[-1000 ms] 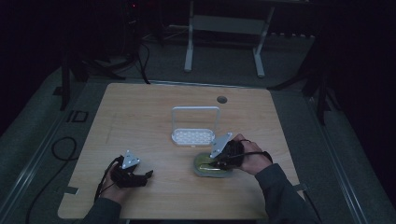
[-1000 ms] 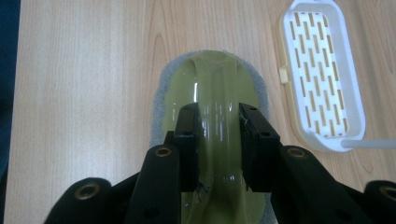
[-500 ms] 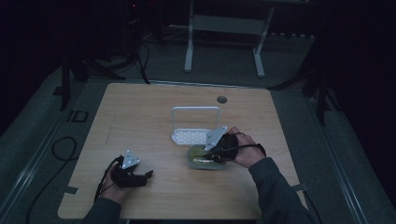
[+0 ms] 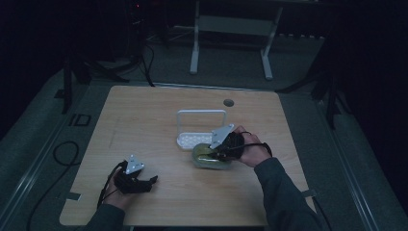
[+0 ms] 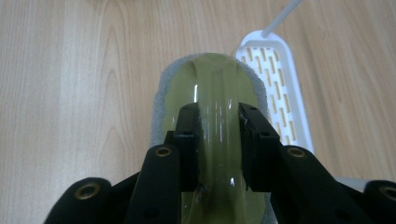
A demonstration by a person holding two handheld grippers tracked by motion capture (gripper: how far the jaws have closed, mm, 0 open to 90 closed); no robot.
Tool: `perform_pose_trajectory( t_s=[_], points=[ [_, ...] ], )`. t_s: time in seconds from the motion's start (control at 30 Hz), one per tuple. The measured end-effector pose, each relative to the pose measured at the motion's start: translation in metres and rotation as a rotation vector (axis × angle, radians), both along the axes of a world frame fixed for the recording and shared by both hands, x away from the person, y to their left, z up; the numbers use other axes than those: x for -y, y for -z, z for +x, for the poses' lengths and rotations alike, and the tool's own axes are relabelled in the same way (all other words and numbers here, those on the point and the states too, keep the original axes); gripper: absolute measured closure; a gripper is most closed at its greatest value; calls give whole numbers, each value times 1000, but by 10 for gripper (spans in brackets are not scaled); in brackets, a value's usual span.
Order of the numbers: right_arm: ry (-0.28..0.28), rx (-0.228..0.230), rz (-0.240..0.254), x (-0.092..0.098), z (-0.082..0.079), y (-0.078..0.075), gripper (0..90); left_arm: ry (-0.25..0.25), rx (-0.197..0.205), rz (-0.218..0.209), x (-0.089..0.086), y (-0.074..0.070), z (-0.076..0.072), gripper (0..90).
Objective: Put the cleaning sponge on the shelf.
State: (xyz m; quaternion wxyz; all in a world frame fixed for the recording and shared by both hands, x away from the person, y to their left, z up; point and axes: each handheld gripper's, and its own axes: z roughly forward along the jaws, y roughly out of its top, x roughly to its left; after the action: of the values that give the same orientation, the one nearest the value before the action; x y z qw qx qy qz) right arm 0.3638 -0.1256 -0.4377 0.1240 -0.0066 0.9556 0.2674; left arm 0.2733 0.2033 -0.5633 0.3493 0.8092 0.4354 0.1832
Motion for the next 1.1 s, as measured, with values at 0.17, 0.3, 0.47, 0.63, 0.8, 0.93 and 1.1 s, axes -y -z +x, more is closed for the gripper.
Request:
perform_pose_trajectory(
  t_s=[0.17, 0.3, 0.47, 0.63, 0.8, 0.93, 1.1],
  points=[
    [-2, 15, 14, -2, 5, -6, 710, 0, 0, 0, 0, 0, 0, 223],
    [-7, 25, 23, -5, 8, -7, 710, 1, 0, 0, 0, 0, 0, 221],
    [-10, 23, 24, -6, 12, -6, 710, 1, -1, 1, 0, 0, 0, 221],
    [-3, 31, 34, -3, 16, -4, 710, 2, -1, 2, 0, 0, 0, 220],
    [15, 48, 53, -1, 21, -1, 710, 2, -1, 2, 0, 0, 0, 218],
    [26, 59, 60, -1, 25, 5, 710, 1, -1, 1, 0, 0, 0, 218],
    [42, 74, 68, -4, 28, 10, 710, 2, -1, 0, 0, 0, 0, 217]
  ],
)
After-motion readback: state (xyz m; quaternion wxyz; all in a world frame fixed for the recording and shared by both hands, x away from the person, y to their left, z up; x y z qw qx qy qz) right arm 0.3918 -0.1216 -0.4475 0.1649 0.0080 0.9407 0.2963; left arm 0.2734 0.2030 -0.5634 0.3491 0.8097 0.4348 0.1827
